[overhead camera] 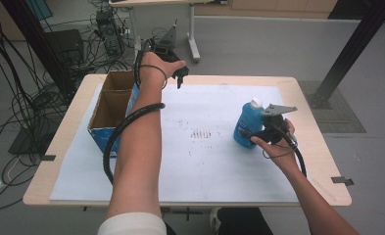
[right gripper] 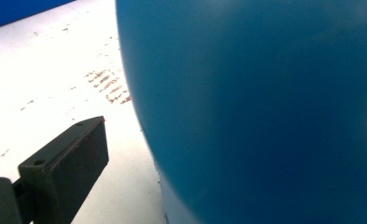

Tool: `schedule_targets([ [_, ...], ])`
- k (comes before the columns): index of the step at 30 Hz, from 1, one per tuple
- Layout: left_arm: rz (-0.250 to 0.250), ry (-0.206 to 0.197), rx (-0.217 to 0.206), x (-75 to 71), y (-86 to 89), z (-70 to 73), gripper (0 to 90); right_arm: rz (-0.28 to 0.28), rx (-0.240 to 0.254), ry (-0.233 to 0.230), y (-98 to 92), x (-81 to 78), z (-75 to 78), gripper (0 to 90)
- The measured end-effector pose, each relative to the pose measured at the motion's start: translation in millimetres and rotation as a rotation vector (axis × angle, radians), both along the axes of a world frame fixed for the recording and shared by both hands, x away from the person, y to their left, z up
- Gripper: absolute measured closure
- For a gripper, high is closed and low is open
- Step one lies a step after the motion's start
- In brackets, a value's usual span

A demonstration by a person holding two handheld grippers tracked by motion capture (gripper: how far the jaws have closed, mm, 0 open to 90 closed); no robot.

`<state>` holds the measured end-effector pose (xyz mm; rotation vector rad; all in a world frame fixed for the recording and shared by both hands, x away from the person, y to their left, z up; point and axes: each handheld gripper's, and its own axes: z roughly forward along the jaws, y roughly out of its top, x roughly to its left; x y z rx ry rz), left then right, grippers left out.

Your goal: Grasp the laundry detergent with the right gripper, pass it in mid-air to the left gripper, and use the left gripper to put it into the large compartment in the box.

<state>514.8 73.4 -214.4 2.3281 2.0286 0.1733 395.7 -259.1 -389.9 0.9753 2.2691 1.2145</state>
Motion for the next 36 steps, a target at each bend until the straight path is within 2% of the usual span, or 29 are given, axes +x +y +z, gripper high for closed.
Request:
schedule_targets([
  [36, 0.002, -0.007, -0.001, -0.7, 1.1, 3.3, 6.6, 0.011, 0.009, -0.002, 1.9, 0.4, 0.3, 1.9],
])
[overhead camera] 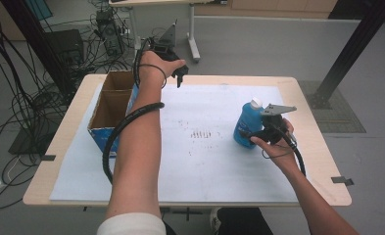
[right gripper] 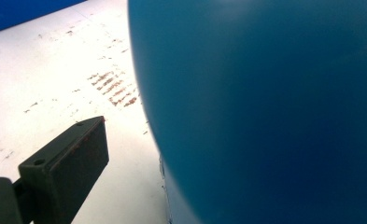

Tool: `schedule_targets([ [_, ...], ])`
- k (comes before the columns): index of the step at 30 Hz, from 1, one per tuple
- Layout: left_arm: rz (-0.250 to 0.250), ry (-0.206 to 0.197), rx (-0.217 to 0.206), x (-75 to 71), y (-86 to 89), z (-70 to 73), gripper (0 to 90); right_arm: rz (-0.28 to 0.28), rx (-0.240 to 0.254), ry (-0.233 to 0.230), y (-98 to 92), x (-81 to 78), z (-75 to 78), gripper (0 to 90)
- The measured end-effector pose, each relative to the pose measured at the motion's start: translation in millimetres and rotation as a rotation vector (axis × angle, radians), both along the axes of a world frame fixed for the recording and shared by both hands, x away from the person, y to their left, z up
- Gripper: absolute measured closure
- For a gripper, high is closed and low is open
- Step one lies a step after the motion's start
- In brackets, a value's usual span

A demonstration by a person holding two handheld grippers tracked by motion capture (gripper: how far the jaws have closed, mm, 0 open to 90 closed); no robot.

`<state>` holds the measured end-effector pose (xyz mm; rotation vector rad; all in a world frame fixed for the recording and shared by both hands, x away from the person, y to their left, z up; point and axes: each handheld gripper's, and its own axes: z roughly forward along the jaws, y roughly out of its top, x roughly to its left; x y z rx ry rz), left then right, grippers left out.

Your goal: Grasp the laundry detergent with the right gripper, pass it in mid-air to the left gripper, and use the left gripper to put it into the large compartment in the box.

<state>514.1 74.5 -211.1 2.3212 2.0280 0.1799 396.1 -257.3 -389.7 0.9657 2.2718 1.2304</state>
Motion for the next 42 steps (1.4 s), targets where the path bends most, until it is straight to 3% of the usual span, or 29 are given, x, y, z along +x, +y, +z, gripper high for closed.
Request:
schedule_targets([
  [25, -0.002, -0.001, 0.002, 0.6, -2.8, 0.4, 6.5, 0.003, 0.0, 0.01, -0.6, 0.8, -0.9, 4.8],
  [38, 0.0, 0.003, 0.003, 0.8, -2.8, -1.8, 6.6, 0.011, -0.005, 0.007, -2.5, 2.0, -1.0, 30.3],
  [42, 0.002, 0.002, 0.004, 0.9, -2.8, -1.6, 6.6, 0.008, 0.007, 0.011, -4.1, 2.9, -1.4, 33.6],
])
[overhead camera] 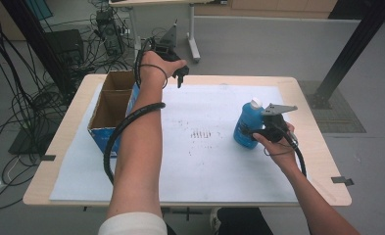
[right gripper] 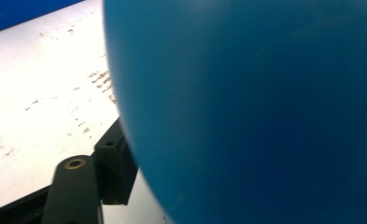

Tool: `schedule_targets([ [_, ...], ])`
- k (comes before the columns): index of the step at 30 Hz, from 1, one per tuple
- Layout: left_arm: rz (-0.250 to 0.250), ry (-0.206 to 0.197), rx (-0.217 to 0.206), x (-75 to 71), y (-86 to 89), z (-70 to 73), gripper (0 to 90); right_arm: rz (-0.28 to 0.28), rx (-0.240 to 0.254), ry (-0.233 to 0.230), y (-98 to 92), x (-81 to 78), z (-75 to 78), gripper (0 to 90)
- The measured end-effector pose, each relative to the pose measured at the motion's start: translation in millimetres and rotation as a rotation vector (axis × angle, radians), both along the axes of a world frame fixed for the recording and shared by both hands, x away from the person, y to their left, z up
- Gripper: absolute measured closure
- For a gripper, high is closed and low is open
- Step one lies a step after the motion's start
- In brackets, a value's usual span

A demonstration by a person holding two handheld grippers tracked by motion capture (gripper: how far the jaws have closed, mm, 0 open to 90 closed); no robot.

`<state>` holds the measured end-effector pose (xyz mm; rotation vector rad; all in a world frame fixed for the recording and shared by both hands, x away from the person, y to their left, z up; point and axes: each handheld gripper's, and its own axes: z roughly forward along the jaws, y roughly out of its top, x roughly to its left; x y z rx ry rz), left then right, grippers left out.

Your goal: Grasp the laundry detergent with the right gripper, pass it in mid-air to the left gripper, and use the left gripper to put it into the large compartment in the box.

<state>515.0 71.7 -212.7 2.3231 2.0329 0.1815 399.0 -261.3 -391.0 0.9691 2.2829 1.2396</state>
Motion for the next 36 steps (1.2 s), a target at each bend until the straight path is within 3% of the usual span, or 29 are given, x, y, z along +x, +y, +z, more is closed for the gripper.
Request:
schedule_targets([
  [11, -0.005, 0.004, 0.001, 0.7, -0.2, -1.2, 6.6, -0.004, 0.028, 0.013, -2.1, 3.8, -3.0, 40.2],
  [36, -0.004, -0.003, 0.009, -0.6, -1.0, 3.7, 6.6, 0.001, 0.029, 0.013, -2.8, 3.5, -3.4, 41.8],
])
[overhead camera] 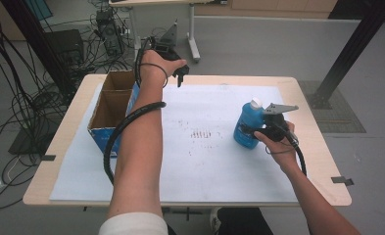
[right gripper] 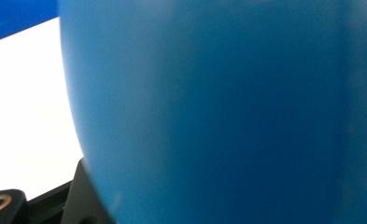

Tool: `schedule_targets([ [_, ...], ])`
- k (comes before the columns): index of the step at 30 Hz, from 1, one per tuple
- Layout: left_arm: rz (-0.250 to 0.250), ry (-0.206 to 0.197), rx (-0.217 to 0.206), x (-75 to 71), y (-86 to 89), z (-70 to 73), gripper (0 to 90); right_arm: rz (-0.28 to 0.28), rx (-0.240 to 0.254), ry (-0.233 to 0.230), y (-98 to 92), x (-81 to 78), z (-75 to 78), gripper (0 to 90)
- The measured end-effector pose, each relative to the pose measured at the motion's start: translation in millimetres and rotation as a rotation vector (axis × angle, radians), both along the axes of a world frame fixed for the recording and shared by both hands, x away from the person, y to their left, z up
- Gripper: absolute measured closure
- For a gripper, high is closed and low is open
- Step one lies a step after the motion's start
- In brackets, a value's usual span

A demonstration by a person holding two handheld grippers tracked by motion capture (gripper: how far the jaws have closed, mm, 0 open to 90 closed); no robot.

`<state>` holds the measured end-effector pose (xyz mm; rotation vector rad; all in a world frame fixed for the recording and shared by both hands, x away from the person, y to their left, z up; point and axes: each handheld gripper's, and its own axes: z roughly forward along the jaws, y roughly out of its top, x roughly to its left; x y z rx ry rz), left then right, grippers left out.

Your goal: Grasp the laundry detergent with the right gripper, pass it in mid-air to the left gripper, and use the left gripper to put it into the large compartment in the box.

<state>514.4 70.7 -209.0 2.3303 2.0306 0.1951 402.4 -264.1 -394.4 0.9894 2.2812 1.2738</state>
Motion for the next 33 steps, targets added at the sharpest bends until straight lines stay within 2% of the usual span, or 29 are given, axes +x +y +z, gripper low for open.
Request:
schedule_targets([
  [33, -0.001, -0.005, 0.008, -1.1, 0.8, 4.6, 6.4, 0.002, 0.002, -0.002, -0.4, 0.2, -0.2, 42.9],
])
